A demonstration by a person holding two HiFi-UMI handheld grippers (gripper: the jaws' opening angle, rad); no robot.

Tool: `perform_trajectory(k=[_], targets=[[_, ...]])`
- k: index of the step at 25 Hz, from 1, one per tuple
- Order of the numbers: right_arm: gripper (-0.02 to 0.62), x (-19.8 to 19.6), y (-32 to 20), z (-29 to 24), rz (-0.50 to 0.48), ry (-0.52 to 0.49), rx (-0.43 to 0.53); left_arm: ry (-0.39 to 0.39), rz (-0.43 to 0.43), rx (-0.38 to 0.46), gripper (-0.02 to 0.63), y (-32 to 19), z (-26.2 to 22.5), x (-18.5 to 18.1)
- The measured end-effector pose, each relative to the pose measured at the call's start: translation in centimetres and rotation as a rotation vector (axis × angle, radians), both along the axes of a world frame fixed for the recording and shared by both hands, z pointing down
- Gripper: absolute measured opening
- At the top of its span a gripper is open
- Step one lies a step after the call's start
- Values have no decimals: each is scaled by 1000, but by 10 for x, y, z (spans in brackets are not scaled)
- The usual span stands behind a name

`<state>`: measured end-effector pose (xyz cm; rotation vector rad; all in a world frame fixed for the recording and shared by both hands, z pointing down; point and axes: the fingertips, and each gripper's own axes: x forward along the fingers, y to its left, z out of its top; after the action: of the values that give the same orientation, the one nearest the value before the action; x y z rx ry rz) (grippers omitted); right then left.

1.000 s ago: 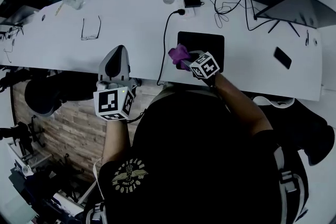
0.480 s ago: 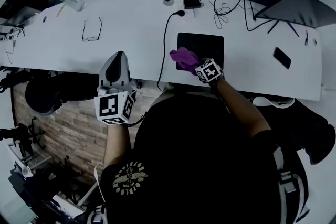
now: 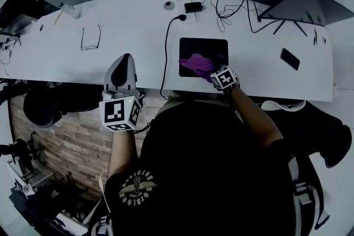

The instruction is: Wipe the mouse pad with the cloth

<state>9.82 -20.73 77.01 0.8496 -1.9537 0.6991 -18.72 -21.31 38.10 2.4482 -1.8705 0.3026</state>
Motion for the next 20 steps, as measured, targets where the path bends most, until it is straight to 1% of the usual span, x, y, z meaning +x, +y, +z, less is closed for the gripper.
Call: perform_trajectory(k=[8, 12, 16, 18, 20], targets=[[94, 71, 12, 2, 160, 13, -10, 34, 5, -5, 2, -3, 1, 8], [95, 93, 15, 3, 201, 32, -15, 48, 14, 1, 2, -7, -1, 13], [94, 115, 16, -1, 233, 79, 11, 64, 27, 18, 2, -11, -6, 23], [92, 120, 17, -14, 239, 57, 39, 62, 33, 29, 2, -13, -10, 28], [92, 116, 15, -38, 221, -1, 92, 53, 38, 38, 2, -15, -13, 34]])
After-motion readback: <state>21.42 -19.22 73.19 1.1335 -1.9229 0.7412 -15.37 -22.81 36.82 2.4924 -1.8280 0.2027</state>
